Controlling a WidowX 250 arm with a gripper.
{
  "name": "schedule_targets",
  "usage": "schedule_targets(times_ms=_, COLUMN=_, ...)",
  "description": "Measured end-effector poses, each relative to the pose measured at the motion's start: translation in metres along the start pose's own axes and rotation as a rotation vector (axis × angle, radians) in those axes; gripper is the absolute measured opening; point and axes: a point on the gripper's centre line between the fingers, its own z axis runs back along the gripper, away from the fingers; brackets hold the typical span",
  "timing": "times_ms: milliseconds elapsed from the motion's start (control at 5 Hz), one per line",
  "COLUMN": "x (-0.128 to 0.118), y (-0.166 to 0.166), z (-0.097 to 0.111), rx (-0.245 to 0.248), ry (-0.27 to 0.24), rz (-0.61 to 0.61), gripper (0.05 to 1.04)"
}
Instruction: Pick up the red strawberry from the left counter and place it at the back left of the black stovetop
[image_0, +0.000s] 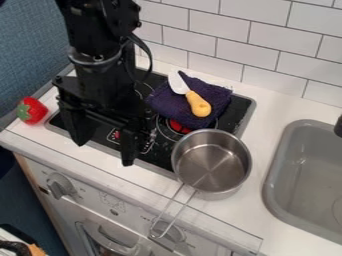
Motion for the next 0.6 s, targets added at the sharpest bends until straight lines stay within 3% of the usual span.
schedule_targets(times_ms=200, x=-0.001, y=0.001, z=-0.002, rx=0.003, ry=0.014, rz=-0.016, gripper=1.001)
schedule_targets(times_ms=400, x=0.002, y=0.028, z=-0.009, rx=0.043, ry=0.069, rz=-0.101, gripper=1.001)
schedule_targets(times_ms=600, x=0.015, y=0.060, z=-0.018, rx=0.061, ry=0.120, rz=-0.304, gripper=1.001)
